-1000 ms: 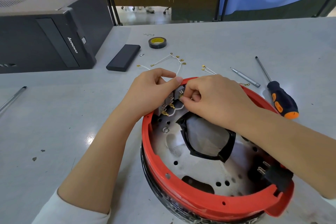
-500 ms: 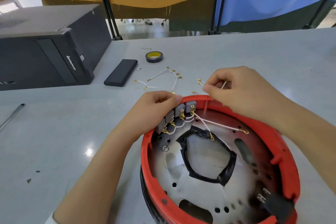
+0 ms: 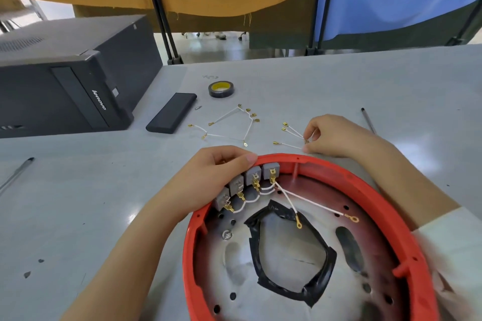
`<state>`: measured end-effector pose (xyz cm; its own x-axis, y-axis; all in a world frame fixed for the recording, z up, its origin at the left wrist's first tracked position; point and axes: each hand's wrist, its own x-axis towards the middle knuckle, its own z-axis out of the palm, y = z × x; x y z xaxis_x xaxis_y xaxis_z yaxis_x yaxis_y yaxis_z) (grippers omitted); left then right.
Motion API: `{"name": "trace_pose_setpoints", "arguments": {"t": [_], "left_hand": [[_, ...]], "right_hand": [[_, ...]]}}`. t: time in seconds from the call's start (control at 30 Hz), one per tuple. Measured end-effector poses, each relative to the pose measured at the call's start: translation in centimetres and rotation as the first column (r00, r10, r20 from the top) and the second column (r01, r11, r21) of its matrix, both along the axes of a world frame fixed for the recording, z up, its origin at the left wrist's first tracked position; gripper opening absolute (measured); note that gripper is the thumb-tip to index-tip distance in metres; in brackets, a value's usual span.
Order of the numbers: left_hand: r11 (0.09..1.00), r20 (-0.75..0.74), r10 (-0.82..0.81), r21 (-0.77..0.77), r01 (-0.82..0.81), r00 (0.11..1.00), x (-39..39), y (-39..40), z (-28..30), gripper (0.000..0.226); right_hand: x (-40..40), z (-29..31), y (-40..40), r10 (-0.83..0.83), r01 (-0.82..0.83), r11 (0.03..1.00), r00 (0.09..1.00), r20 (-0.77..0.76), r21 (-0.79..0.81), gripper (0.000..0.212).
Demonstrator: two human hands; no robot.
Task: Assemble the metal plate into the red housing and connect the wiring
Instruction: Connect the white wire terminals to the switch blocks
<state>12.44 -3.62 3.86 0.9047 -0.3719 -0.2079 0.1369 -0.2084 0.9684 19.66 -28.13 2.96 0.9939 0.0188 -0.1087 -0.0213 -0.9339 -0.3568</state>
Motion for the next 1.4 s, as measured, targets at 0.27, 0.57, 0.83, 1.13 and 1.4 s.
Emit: {"name": "trace_pose_setpoints", "arguments": {"t": [0.27,0.57,0.83,1.13,1.4], "left_hand": [[0.998,-0.029,-0.009,-0.056,0.008,1.000,0.1,-0.1,-0.1,0.034],[0.998,-0.031,0.004,-0.063,-0.006,1.000,0.1,-0.1,-0.2,0.033],[0.999,-0.023,0.004,-0.042,-0.005,1.000,0.1,-0.2,-0.1,0.035],[0.998,-0.036,0.003,-0.062,-0.005,0.999,-0.1,-0.3,0.1,0.035],[0.999,-0.027,0.003,-0.054,-0.005,1.000,-0.1,-0.3,0.1,0.033]], "right_hand": [[0.0,-0.7,-2.0,-0.058,0.056,0.989,0.998,0.016,0.135,0.009],[0.0,-1.0,-1.6,0.005,-0.002,0.979,1.000,-0.012,0.206,0.022],[-0.3,-1.3,-0.6,0.120,-0.131,0.959,0.991,0.058,0.250,0.011],[-0.3,-0.2,-1.1,0.024,-0.081,0.872,0.992,0.123,0.482,0.014],[-1.0,0.5,-0.5,0.100,-0.104,0.818,0.994,0.038,0.566,0.022]]}}
